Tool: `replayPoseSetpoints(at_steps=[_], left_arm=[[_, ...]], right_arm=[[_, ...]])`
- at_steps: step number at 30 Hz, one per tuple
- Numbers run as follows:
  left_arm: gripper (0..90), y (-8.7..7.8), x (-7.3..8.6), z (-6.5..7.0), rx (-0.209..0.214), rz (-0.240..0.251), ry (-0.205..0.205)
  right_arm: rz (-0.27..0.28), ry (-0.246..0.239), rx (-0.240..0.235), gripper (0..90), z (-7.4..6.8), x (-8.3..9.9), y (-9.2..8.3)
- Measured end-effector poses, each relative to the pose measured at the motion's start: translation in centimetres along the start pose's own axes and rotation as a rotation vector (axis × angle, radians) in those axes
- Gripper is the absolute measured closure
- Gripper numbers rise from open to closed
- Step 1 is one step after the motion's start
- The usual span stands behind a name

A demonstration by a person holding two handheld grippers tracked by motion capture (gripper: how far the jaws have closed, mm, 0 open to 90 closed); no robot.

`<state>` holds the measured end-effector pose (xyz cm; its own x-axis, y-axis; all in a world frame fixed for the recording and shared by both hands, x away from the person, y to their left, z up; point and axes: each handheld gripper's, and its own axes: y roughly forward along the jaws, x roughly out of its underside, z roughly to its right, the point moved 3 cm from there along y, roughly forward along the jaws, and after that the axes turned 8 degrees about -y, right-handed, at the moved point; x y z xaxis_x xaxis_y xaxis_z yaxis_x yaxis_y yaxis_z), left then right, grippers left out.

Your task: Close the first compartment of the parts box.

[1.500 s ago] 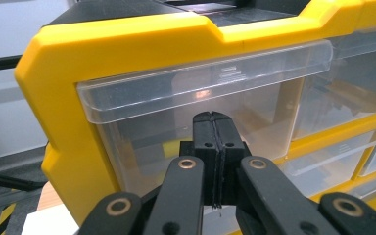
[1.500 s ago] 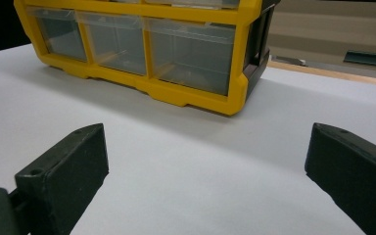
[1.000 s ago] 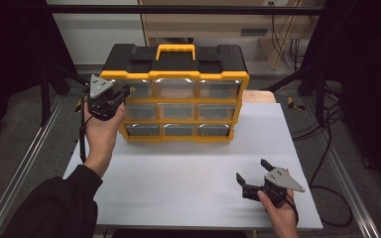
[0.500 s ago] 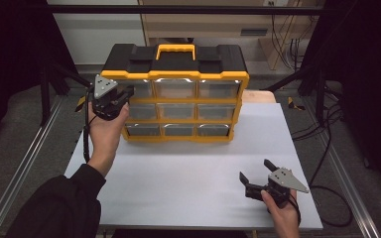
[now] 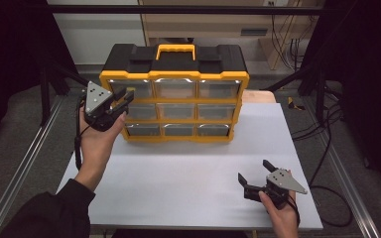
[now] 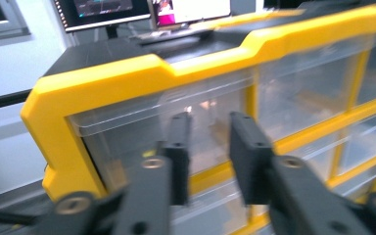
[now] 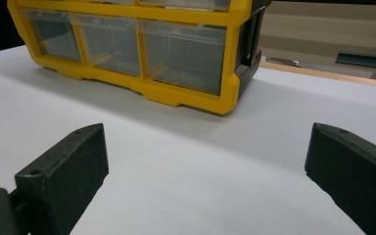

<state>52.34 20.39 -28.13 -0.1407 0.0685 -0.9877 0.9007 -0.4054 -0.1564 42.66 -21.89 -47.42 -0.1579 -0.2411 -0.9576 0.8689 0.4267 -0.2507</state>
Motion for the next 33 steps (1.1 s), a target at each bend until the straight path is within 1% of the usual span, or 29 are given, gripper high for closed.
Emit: replayPoseSetpoints(at_steps=[2, 3, 4, 7, 11, 13, 15, 16, 17, 18, 19, 20, 24, 26, 27, 29, 30, 31, 33], left_arm=[[54.5, -0.6, -0.1, 0.2, 0.005, 0.026, -0.008], [47.6, -0.7, -0.2, 0.3, 0.019, 0.035, -0.023], [44.3, -0.8, -0.2, 0.4, 0.034, 0.034, -0.028], [33.8, -1.0, -0.3, 0.6, 0.053, 0.059, -0.037], [21.4, -1.0, -0.3, 0.7, 0.075, 0.079, -0.045], [16.1, -1.0, -0.3, 0.8, 0.089, 0.089, -0.062], [11.6, -1.2, -0.4, 0.9, 0.097, 0.104, -0.067], [9.9, -1.2, -0.4, 1.0, 0.102, 0.108, -0.068], [8.6, -1.3, -0.4, 1.0, 0.107, 0.120, -0.059], [7.2, -1.4, -0.2, 1.1, 0.116, 0.118, -0.065], [6.0, -1.4, -0.2, 1.0, 0.122, 0.127, -0.054], [5.2, -1.4, -0.1, 1.1, 0.132, 0.126, -0.057], [3.2, -1.7, 0.4, 1.2, 0.147, 0.131, -0.061], [2.6, -1.9, 0.7, 1.1, 0.152, 0.131, -0.059], [2.5, -1.9, 0.9, 1.2, 0.154, 0.133, -0.067], [2.5, -2.1, 1.3, 1.1, 0.157, 0.128, -0.071], [2.5, -2.2, 1.5, 1.2, 0.159, 0.118, -0.082], [2.5, -2.2, 1.6, 1.2, 0.160, 0.120, -0.087], [2.5, -2.4, 2.0, 1.1, 0.156, 0.113, -0.081]], right_arm=[[-0.004, -0.004, -0.002, 2.8, 0.0, 0.1, 0.1], [-0.004, -0.008, -0.001, 2.9, 0.0, 0.1, 0.2], [-0.007, -0.005, -0.001, 2.9, 0.0, 0.1, 0.3], [-0.008, 0.000, -0.002, 2.9, 0.0, 0.1, 0.3], [-0.001, 0.006, -0.004, 2.9, 0.1, 0.1, 0.1], [0.003, 0.003, -0.001, 3.0, 0.1, 0.0, 0.1], [0.003, 0.001, -0.001, 2.9, 0.1, 0.1, 0.1], [0.002, 0.001, -0.001, 3.0, 0.1, 0.1, 0.2], [-0.002, 0.003, -0.002, 2.9, 0.1, 0.1, 0.1], [-0.004, 0.003, -0.002, 3.0, 0.1, 0.1, 0.2], [-0.007, 0.000, 0.001, 3.0, 0.1, 0.1, 0.1], [-0.008, 0.001, 0.000, 3.0, 0.1, 0.1, 0.1], [0.003, 0.001, -0.003, 2.9, 0.1, 0.0, 0.2], [0.005, 0.001, -0.005, 2.9, 0.0, 0.0, 0.2], [0.004, 0.003, -0.004, 2.9, 0.1, 0.0, 0.2], [-0.003, 0.005, 0.000, 3.1, 0.1, 0.1, 0.2], [-0.004, 0.006, -0.001, 3.0, 0.1, 0.1, 0.2], [-0.005, 0.007, -0.003, 3.0, 0.0, 0.1, 0.2], [-0.008, 0.004, -0.002, 3.1, 0.0, 0.1, 0.2]])
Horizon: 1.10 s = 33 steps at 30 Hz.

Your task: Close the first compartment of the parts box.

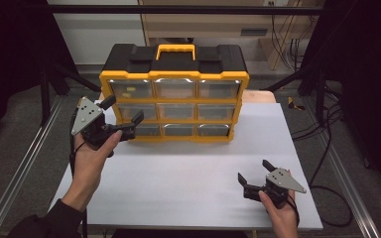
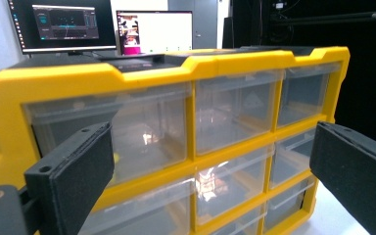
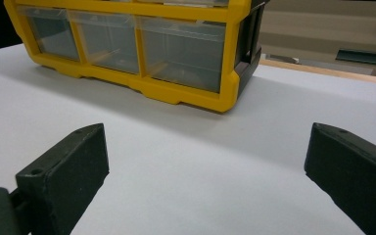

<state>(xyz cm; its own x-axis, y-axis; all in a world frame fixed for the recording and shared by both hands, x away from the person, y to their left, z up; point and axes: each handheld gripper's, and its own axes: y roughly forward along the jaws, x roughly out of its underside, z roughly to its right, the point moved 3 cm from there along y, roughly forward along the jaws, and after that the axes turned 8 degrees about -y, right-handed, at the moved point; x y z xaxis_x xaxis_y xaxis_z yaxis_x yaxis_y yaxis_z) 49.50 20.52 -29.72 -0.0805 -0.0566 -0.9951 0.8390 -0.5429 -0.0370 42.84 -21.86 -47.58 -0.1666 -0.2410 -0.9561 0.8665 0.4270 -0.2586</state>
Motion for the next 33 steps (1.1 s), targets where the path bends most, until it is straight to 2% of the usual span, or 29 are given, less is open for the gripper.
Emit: replayPoseSetpoints(at_steps=[16, 22, 33], left_arm=[[1.7, -1.6, 2.0, -1.7, -0.018, 0.002, -0.014], [1.7, -2.1, 3.5, -2.1, -0.022, -0.014, -0.003], [1.5, -3.1, 6.4, -3.2, -0.027, -0.034, -0.019]], right_arm=[[0.012, 0.000, -0.003, 2.9, 0.1, -0.1, -0.1], [0.012, 0.008, -0.001, 2.9, 0.1, -0.1, -0.1], [0.000, -0.006, -0.001, 3.0, 0.1, 0.0, 0.0]])
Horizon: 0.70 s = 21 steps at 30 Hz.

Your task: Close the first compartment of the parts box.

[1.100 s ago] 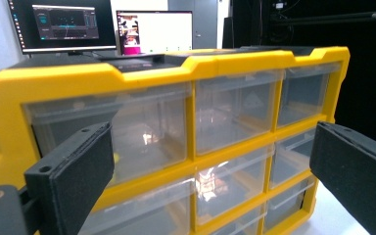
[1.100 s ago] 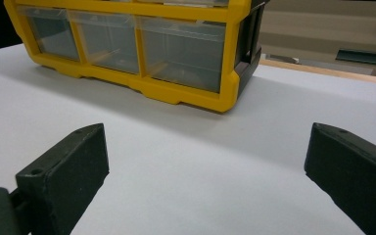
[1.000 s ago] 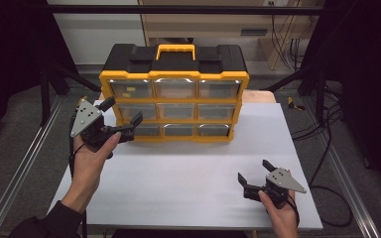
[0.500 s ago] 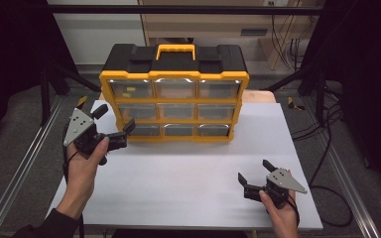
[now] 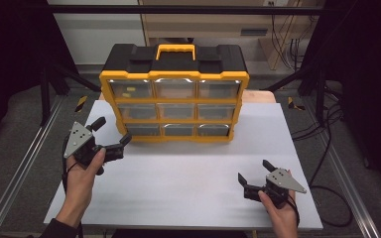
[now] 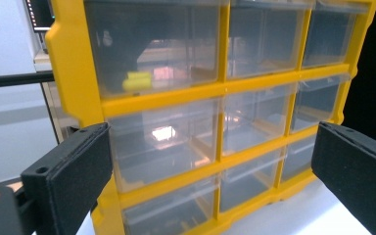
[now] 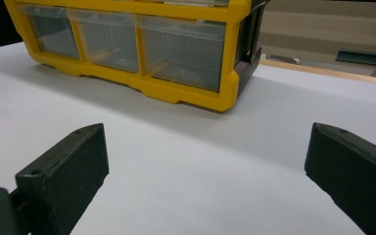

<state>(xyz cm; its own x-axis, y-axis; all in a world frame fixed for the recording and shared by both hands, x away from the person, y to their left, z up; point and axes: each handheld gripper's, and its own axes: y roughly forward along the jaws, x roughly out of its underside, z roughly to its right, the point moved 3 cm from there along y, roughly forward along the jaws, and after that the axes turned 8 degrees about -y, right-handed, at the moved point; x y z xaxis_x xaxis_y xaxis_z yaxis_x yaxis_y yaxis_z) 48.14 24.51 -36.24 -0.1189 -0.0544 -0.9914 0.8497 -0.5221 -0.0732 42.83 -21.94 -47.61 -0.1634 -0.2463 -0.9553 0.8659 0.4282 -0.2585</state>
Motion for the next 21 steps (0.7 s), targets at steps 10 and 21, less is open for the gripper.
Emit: replayPoseSetpoints(at_steps=[10, 21], left_arm=[[1.5, -1.1, 2.2, -0.6, 0.012, -0.009, 0.017], [1.7, -3.0, 5.0, -2.0, -0.013, -0.019, -0.009]], right_arm=[[0.008, -0.021, 0.007, 3.6, -0.1, 0.0, -0.1], [0.031, -0.036, 0.003, 4.0, -0.1, 0.0, -0.2]])
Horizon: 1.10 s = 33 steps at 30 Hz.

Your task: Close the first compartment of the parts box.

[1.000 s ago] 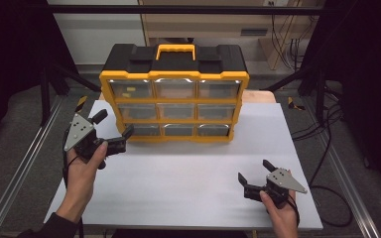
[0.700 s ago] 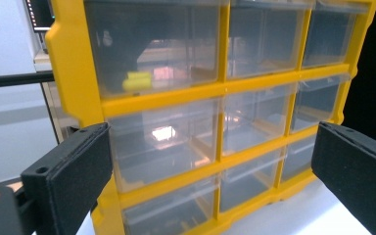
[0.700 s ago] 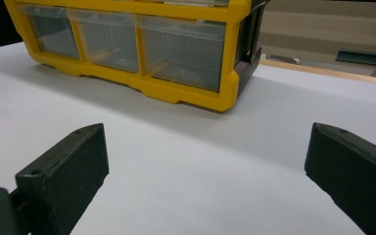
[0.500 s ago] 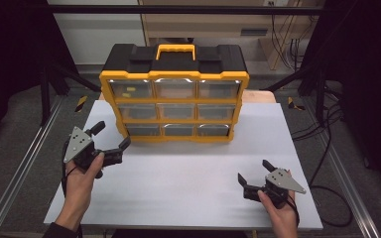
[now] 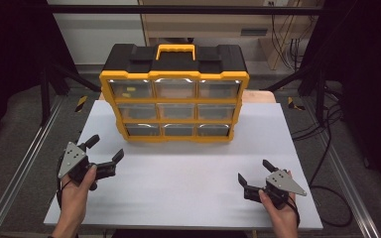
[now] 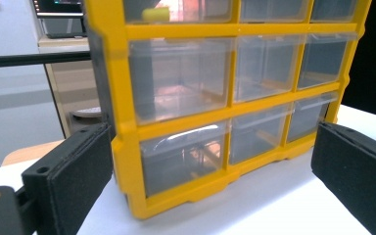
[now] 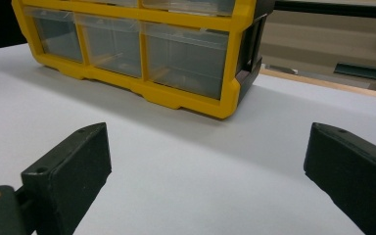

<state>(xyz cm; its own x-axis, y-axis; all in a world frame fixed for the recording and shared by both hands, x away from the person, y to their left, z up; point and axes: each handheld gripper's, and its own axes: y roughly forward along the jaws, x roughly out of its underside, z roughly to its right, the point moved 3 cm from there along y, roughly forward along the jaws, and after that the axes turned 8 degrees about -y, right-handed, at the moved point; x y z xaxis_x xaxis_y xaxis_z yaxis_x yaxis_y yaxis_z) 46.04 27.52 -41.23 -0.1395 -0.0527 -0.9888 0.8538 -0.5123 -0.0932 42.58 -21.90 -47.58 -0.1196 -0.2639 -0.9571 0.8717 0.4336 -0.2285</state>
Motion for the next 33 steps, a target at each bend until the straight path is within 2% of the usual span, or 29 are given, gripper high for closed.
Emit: replayPoseSetpoints(at_steps=[4, 10, 15, 18, 22, 27, 33], left_arm=[[1.9, -0.6, 0.9, -0.3, 0.002, -0.001, -0.017], [1.9, -1.1, 1.9, -0.2, 0.015, -0.014, 0.006], [1.9, -1.4, 3.0, -0.1, 0.024, -0.030, 0.009], [1.9, -1.6, 3.6, 0.1, 0.036, -0.033, -0.010], [1.9, -1.9, 4.2, 0.3, 0.046, -0.029, -0.014], [1.9, -2.0, 5.3, 0.6, 0.060, -0.023, -0.032], [1.9, -2.5, 6.2, 0.5, 0.040, -0.021, -0.051]], right_arm=[[0.003, 0.000, 0.000, 4.0, 0.0, 0.0, 0.0], [0.009, -0.007, 0.001, 4.0, 0.0, 0.0, 0.1], [0.018, -0.007, -0.003, 4.1, -0.1, 0.0, 0.0], [0.028, -0.006, -0.003, 4.1, -0.1, 0.0, 0.0], [0.054, -0.004, -0.009, 4.1, -0.2, -0.2, -0.1], [0.075, -0.027, -0.015, 4.0, -0.4, -0.2, 0.0], [0.070, -0.037, -0.013, 3.8, -0.7, 0.0, 0.2]])
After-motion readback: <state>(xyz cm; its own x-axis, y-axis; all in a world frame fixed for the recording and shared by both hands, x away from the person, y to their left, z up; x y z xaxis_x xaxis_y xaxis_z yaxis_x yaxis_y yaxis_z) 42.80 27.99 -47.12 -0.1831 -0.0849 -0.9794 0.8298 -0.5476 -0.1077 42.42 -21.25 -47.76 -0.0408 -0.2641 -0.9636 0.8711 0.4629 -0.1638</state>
